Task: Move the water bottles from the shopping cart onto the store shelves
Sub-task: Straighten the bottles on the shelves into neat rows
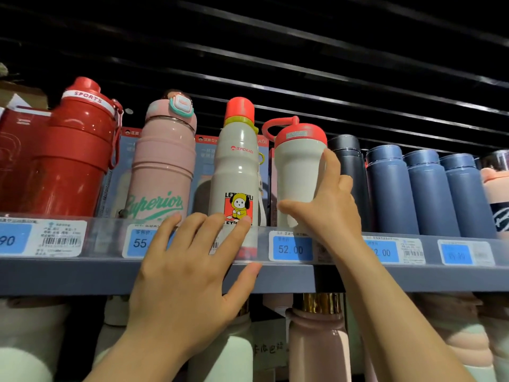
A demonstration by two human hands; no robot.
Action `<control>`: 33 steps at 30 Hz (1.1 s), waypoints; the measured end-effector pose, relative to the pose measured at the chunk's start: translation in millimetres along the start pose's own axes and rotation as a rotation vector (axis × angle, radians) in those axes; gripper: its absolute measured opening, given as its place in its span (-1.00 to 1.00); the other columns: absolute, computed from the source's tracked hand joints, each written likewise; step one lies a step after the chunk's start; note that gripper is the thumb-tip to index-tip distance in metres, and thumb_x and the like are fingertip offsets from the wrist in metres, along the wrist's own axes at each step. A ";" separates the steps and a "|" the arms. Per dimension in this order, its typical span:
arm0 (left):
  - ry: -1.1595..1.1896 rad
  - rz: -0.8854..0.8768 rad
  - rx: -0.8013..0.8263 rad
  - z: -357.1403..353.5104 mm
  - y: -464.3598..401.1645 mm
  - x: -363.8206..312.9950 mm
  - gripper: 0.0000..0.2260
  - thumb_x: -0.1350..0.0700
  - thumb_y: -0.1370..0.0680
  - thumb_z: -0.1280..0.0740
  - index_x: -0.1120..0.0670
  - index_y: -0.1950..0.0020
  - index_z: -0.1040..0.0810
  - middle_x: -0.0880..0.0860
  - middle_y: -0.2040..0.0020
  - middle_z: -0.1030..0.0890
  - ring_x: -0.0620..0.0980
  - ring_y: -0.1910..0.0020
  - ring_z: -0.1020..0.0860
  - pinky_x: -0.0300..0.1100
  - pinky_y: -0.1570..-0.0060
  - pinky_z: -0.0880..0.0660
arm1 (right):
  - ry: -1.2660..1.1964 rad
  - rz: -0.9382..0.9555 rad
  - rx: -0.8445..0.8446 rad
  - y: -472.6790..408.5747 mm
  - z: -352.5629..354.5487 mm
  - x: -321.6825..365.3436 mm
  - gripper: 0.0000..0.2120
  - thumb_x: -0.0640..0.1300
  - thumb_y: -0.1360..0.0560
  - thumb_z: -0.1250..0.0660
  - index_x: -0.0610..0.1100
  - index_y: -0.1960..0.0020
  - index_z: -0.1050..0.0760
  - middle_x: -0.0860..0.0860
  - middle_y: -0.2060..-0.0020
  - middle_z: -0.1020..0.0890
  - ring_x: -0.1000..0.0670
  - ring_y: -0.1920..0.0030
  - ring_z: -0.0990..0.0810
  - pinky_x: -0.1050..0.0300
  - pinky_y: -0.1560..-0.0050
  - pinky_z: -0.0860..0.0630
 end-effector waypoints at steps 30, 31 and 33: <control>-0.010 0.000 -0.003 -1.0 0.7 0.1 -0.49 -0.19 -0.56 -0.09 0.04 -0.37 -0.53 0.10 -0.16 -0.59 0.17 -0.13 -0.54 0.18 -0.24 -0.38 | 0.094 0.108 -0.125 8.0 8.7 6.9 -0.12 -0.02 -0.34 -0.47 0.08 -0.50 -0.03 -0.08 -0.31 -0.25 -0.20 -0.20 -0.36 0.02 0.00 -0.35; -0.010 0.001 0.001 -1.1 0.4 0.3 -0.49 -0.19 -0.57 -0.09 0.04 -0.37 -0.53 0.10 -0.16 -0.59 0.17 -0.13 -0.54 0.18 -0.24 -0.38 | 0.081 0.121 -0.113 8.4 8.1 7.4 -0.12 -0.02 -0.35 -0.45 0.09 -0.51 -0.01 -0.09 -0.30 -0.27 -0.21 -0.17 -0.40 0.05 0.05 -0.35; -0.010 0.004 0.005 -1.3 0.4 0.7 -0.49 -0.19 -0.57 -0.09 0.04 -0.36 -0.53 0.11 -0.16 -0.59 0.18 -0.14 -0.54 0.18 -0.25 -0.37 | 0.060 0.120 -0.064 7.0 6.2 6.3 -0.12 -0.01 -0.38 -0.42 0.11 -0.52 0.04 -0.10 -0.29 -0.32 -0.22 -0.11 -0.47 0.06 0.09 -0.36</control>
Point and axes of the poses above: each hand's wrist, its own y-axis away from the middle knuckle, its own z-axis out of the back of the hand, x = y × z, the point moved 9 cm from there along -y, towards the middle knuckle
